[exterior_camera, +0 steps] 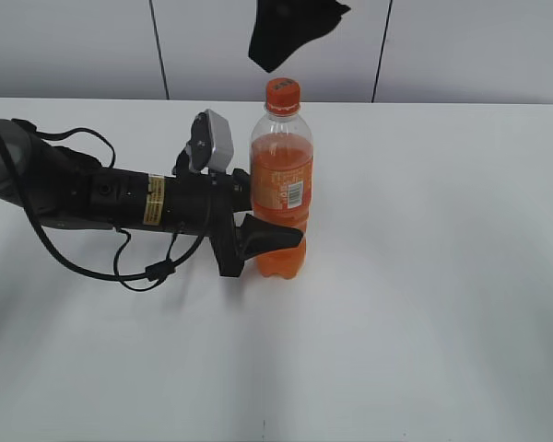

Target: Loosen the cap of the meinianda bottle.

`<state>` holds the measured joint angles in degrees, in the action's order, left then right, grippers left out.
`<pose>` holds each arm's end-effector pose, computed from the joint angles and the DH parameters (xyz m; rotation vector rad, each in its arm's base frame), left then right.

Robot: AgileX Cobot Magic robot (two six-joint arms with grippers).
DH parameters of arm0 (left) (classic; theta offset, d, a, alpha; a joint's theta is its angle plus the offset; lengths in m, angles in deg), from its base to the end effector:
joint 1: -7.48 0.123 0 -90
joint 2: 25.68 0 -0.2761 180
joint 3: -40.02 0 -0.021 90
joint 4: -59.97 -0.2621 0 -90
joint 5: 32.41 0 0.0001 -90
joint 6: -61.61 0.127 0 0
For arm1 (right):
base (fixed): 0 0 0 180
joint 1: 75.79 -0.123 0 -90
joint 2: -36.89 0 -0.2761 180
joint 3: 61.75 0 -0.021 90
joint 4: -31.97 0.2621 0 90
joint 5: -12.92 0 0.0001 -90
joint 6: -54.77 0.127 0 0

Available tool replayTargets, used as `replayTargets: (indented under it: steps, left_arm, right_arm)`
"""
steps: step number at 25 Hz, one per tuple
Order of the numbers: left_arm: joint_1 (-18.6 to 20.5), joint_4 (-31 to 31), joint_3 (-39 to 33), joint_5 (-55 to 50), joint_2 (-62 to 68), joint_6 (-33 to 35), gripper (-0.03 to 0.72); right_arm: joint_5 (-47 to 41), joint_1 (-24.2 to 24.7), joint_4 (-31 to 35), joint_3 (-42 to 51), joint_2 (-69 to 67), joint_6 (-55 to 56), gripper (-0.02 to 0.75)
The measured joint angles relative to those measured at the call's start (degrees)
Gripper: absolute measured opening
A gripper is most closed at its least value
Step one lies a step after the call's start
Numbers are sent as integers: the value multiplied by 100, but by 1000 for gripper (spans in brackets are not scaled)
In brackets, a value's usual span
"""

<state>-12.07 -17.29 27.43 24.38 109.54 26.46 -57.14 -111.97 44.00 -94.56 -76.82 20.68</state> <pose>0.3520 -0.2349 0.0604 1.3220 1.5876 -0.9243 0.3305 0.2725 0.3295 -1.4885 2.1620 0.2968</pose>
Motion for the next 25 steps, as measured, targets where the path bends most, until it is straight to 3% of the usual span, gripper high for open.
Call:
replayTargets:
  steps: [8, 25]
  left_arm:
    - [0, 0, 0, 0, 0, 0, 408]
    - [0, 0, 0, 7, 0, 0, 408]
  right_arm:
    - [0, 0, -90, 0, 0, 4115, 516]
    - [0, 0, -405, 0, -339, 4582, 516]
